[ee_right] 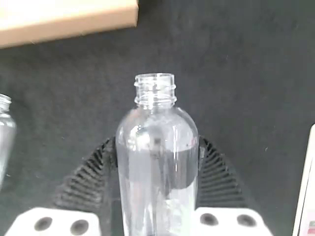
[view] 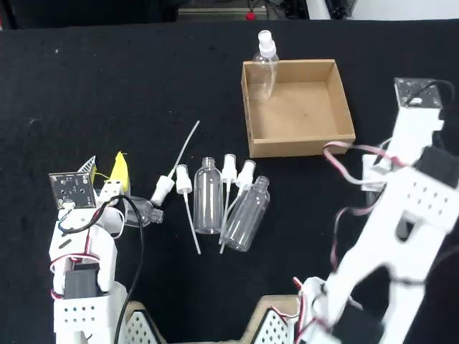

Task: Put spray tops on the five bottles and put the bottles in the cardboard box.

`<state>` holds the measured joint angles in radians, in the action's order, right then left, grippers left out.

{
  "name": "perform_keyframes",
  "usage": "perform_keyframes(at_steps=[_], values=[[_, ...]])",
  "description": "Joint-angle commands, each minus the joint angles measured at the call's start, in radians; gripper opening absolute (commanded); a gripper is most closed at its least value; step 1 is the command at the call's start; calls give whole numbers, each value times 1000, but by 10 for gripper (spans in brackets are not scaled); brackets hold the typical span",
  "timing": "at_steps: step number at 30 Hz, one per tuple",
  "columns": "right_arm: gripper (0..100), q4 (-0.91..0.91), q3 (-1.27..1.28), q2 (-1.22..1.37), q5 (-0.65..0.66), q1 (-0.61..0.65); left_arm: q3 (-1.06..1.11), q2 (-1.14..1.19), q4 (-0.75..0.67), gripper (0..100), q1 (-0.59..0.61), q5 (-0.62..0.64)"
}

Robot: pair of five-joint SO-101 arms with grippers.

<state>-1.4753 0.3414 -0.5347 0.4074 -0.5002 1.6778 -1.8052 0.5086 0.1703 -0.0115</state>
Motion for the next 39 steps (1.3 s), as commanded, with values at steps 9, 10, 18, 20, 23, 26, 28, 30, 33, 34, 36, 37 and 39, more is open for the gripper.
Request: perform_keyframes(at_steps=[9,10,18,20,23,26,28,30,33,34,36,37,39], values=[[93,48,168,-697,-150,376,21,-6,0,163,-8,-11],[93,81,196,-731,-181,413,21,-6,0,163,-8,-11],[93,562,607,-928,-339,681,21,-6,0,163,-8,-11],[93,651,687,-954,-341,704,21,-6,0,163,-8,-11],[93,749,774,-977,-341,712,21,-6,0,163,-8,-11],[93,818,852,-990,-342,712,21,-6,0,163,-8,-11],[93,867,908,-1003,-381,712,21,-6,0,163,-8,-11],[93,927,963,-1026,-468,709,21,-6,0,163,-18,-11],[93,999,1043,-1082,-540,706,21,-6,0,163,-42,-11],[93,1017,1069,-1106,-542,709,21,-6,0,163,-50,-11],[93,1036,1115,-1159,-542,709,21,-6,0,163,-61,-11],[93,1036,1133,-1190,-540,706,21,-6,0,163,-62,-11],[93,1033,1173,-1251,-523,706,21,-6,0,163,-61,-11]])
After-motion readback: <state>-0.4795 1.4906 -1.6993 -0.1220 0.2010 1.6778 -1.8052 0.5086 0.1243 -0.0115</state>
